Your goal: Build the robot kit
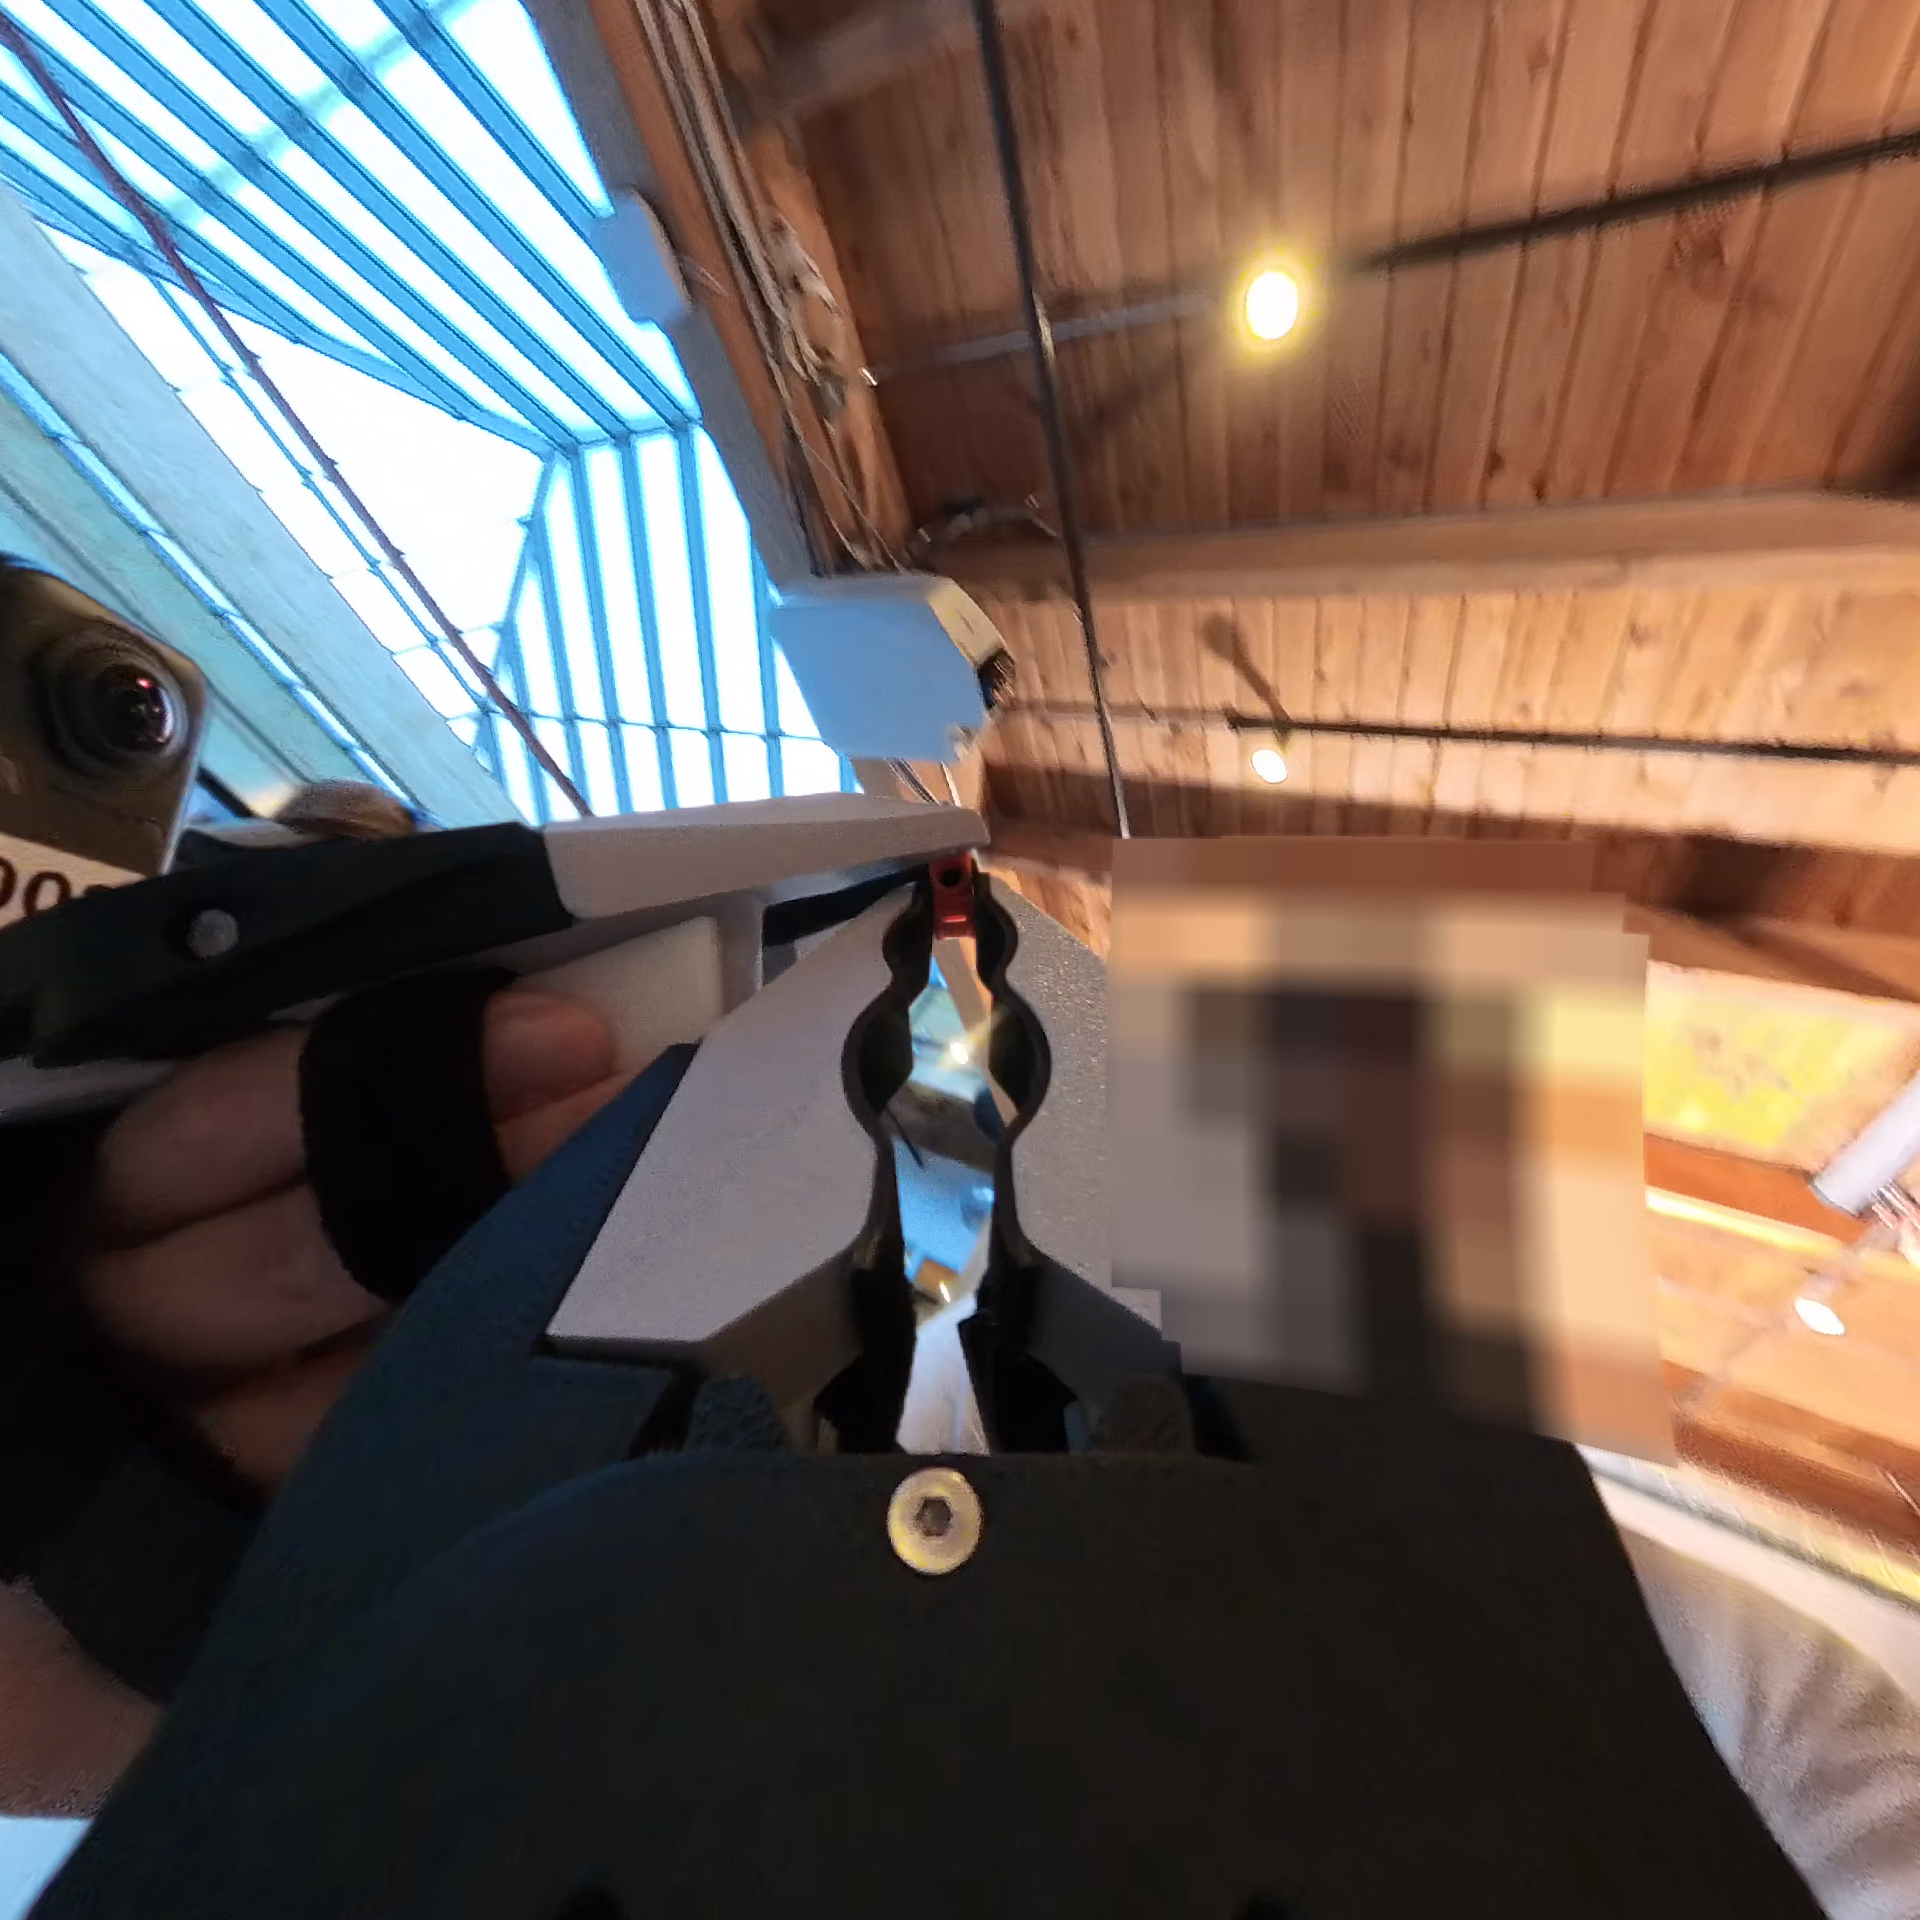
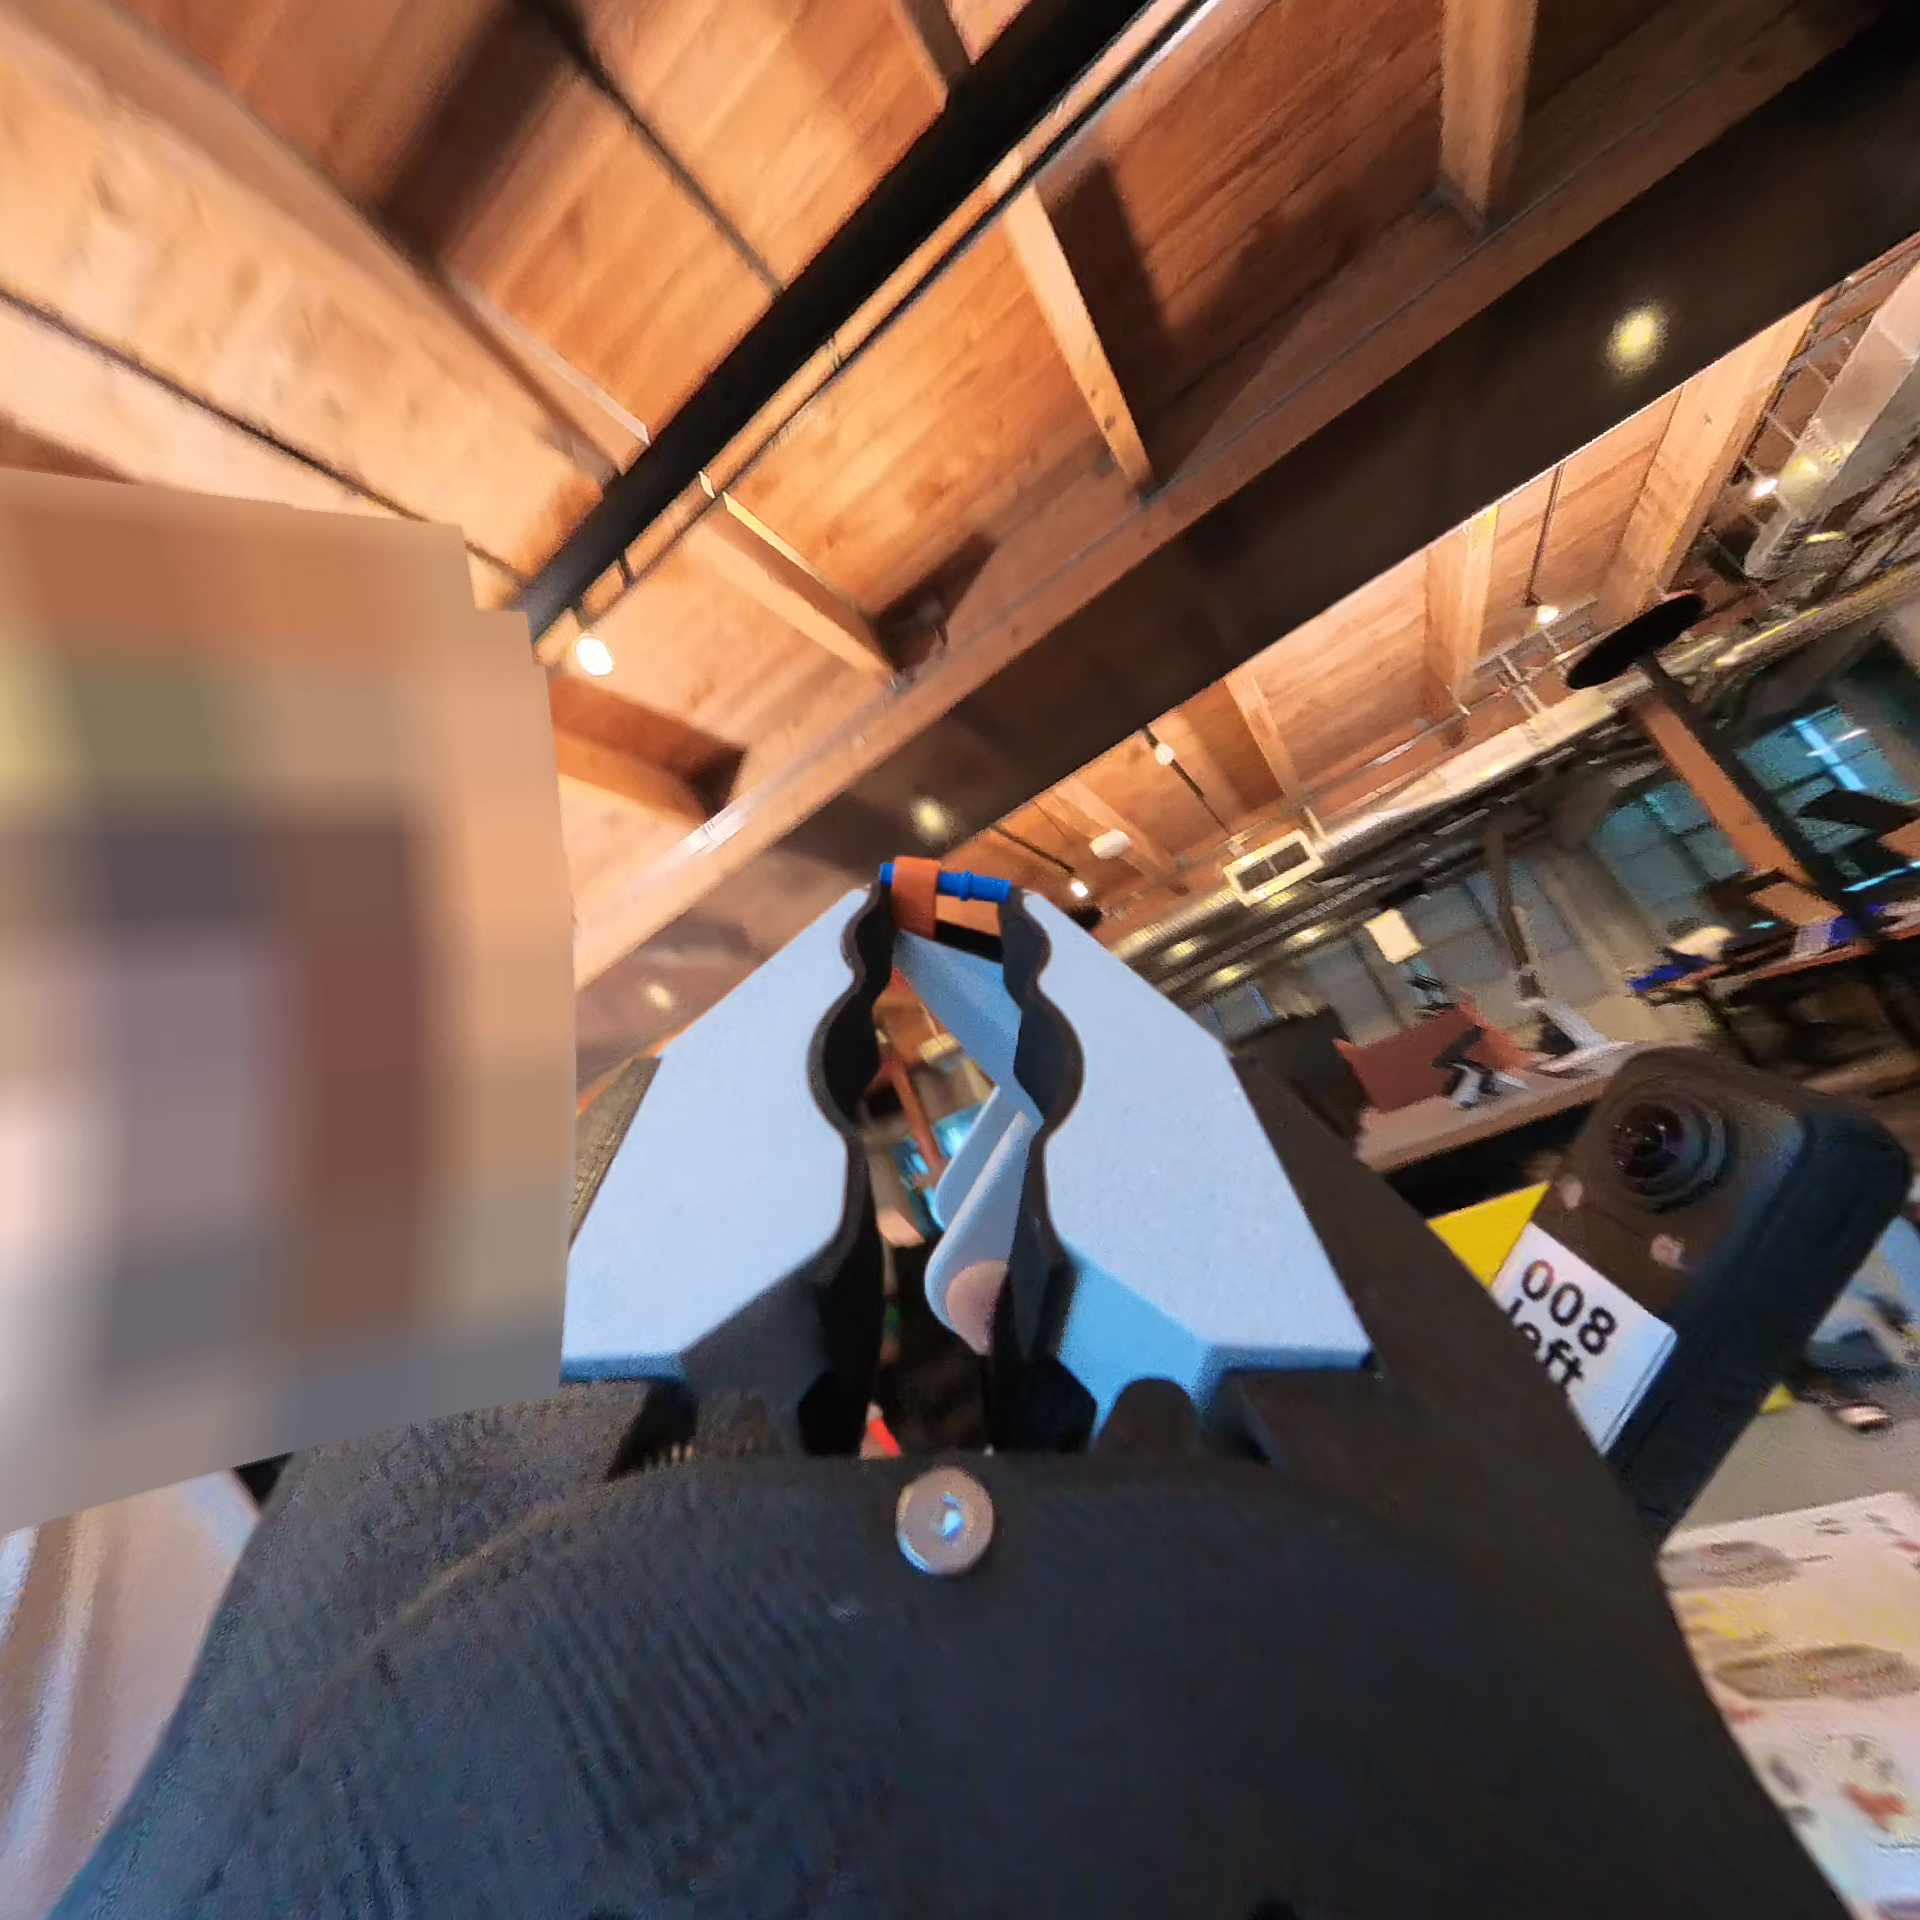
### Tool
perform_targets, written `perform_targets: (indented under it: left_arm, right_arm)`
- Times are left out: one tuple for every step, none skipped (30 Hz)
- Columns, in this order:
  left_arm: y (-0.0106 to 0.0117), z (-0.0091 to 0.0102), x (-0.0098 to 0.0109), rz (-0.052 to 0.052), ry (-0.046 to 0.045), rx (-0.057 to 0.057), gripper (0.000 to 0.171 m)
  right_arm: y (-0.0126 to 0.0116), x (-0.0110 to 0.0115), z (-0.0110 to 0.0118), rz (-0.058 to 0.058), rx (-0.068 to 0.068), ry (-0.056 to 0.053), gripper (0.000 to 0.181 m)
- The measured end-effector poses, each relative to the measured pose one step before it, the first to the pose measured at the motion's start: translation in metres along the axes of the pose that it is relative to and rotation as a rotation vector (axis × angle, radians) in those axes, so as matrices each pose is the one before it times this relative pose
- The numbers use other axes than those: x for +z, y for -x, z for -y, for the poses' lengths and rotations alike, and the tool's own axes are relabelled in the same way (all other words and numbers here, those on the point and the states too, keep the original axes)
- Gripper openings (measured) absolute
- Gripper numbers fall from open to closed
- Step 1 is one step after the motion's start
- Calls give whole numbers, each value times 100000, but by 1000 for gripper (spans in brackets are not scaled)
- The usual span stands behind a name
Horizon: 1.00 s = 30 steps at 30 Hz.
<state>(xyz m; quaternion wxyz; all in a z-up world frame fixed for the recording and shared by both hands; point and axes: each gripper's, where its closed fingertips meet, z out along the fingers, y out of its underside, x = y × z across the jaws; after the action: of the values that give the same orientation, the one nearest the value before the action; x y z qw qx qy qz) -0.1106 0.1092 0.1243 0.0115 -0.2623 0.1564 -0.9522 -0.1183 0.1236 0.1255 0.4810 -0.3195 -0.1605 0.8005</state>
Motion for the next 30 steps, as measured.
perform_targets:
  left_arm:
    - [758,517,-363,3282,-3791,270,6]
    - [502,336,-293,1942,-2366,387,6]
    - [246,215,-239,502,-1199,10,7]
    - [51,200,-196,-225,-732,-287,7]
    - [-58,155,-133,-222,-357,197,7]
    - [-89,108,-50,294,-89,880,7]
    - [-60,124,-28,1151,-28,1210,8]
    - [-27,180,-38,2090,-57,1444,10]
    - [76,199,-70,3575,550,2066,15]
    - [279,108,-143,5872,1961,4068,17]
    - [414,23,-205,8078,3412,8073,17]
    - [538,26,-253,10082,3722,11685,18]
    - [577,96,-248,10960,3071,12590,18]
    - [275,145,-144,9104,2275,11550,18]
    - [-210,190,13,5473,1369,9226,20]
    - [-540,199,153,2561,623,6724,21]
    - [-333,100,224,2847,426,4759,21]
    - [-1,21,205,3953,127,3771,20]
    - [132,-43,148,3792,-256,3001,19]
    - [315,-164,127,3876,326,2308,17]
    - [336,-194,99,3369,433,2251,16]
    - [216,-154,95,2205,-71,2045,14]
    - [137,-184,110,1204,235,726,13]
    - [-28,-161,112,-406,200,-793,12]
    - [-21,-75,67,-799,-447,-1557,9]
    - [115,28,-1,-119,-1134,-1456,7]
    - [63,116,-54,-377,-1693,-814,7]
    - [-2,49,-26,-551,-1073,-344,4]
    - [25,-33,10,-241,-205,-294,4]
    - [-9,0,2,-226,-140,-8,4]
  right_arm:
    - [-634,-721,378,459,5212,-4137,20]
    - [-448,-490,203,1069,5467,-2657,20]
    - [-322,-248,102,670,4564,-1555,20]
    - [-288,-55,106,-533,1788,-1393,20]
    - [-160,35,43,-747,225,-486,20]
    - [-10,72,-52,-671,-1210,618,20]
    - [-129,29,-35,-2072,-1750,1003,20]
    - [-124,-60,215,-2716,-2380,-163,20]
    - [-135,-155,362,-2963,-2464,-710,20]
    - [-127,-257,483,-3221,-2741,-1203,20]
    - [-66,-308,594,-3056,-3150,-1667,20]
    - [-116,-328,615,-3400,-3182,-1618,20]
    - [-295,-299,455,-4357,-3195,-759,20]
    - [-217,-192,207,-3419,-3211,561,20]
    - [-57,-80,88,-1909,-2969,791,20]
    - [-149,-19,71,-2106,-2273,228,20]
    - [-67,38,53,-1186,-1510,-246,19]
    - [110,97,-52,645,-315,-148,19]
    - [32,107,-85,375,189,-228,19]
    - [-53,72,-61,-288,-468,-618,19]
    - [-4,83,-148,127,-681,-75,19]
    - [-127,94,-233,-697,-268,637,20]
    - [-127,117,-222,-693,-437,592,20]
    - [108,142,-183,773,-417,342,20]
    - [75,140,-170,707,14,352,19]
    - [-114,133,-243,-471,-20,886,20]
    - [-116,82,-192,-474,-428,675,20]
    - [-72,26,-2,-109,28,-527,19]
    - [-14,-19,29,305,472,-550,19]
    - [17,-17,-5,543,115,-264,19]
